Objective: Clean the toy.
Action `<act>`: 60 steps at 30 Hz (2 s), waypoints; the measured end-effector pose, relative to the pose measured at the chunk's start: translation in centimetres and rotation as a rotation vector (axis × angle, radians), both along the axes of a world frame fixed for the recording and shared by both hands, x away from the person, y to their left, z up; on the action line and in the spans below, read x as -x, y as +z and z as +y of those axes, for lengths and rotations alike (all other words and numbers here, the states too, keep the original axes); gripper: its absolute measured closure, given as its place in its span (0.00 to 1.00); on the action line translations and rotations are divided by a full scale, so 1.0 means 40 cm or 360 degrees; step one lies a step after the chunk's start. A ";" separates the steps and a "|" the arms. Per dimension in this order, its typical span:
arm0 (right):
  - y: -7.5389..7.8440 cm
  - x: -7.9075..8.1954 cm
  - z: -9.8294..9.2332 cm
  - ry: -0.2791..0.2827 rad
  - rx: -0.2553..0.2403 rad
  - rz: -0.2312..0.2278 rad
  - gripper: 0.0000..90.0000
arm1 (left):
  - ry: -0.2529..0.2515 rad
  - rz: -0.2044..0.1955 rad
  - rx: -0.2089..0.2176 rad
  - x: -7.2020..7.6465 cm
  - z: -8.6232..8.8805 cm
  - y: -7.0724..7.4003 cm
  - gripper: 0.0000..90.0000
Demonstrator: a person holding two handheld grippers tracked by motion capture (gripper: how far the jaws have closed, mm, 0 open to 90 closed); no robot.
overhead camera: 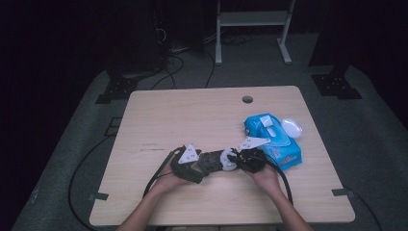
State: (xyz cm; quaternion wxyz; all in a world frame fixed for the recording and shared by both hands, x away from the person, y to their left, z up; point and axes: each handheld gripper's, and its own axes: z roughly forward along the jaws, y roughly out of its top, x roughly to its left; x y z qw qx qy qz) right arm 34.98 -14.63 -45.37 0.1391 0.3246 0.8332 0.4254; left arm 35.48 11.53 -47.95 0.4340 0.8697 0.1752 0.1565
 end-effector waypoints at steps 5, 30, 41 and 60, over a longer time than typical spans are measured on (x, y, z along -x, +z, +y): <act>0.000 -0.001 0.001 0.0006 -0.0001 0.0003 0.88 | -0.0031 0.0039 -0.0099 -0.005 -0.007 -0.002 0.22; 0.016 0.023 0.047 0.0036 0.0230 -0.0170 0.88 | -0.0072 0.0026 -0.0156 0.006 -0.011 0.002 0.30; 0.009 0.027 0.057 0.0090 0.0158 -0.0168 0.88 | -0.0081 0.0030 -0.0167 0.010 0.001 0.004 0.30; 0.003 0.043 0.013 0.0042 0.0123 -0.0176 0.88 | -0.0095 0.0023 -0.0177 0.014 0.001 0.007 0.30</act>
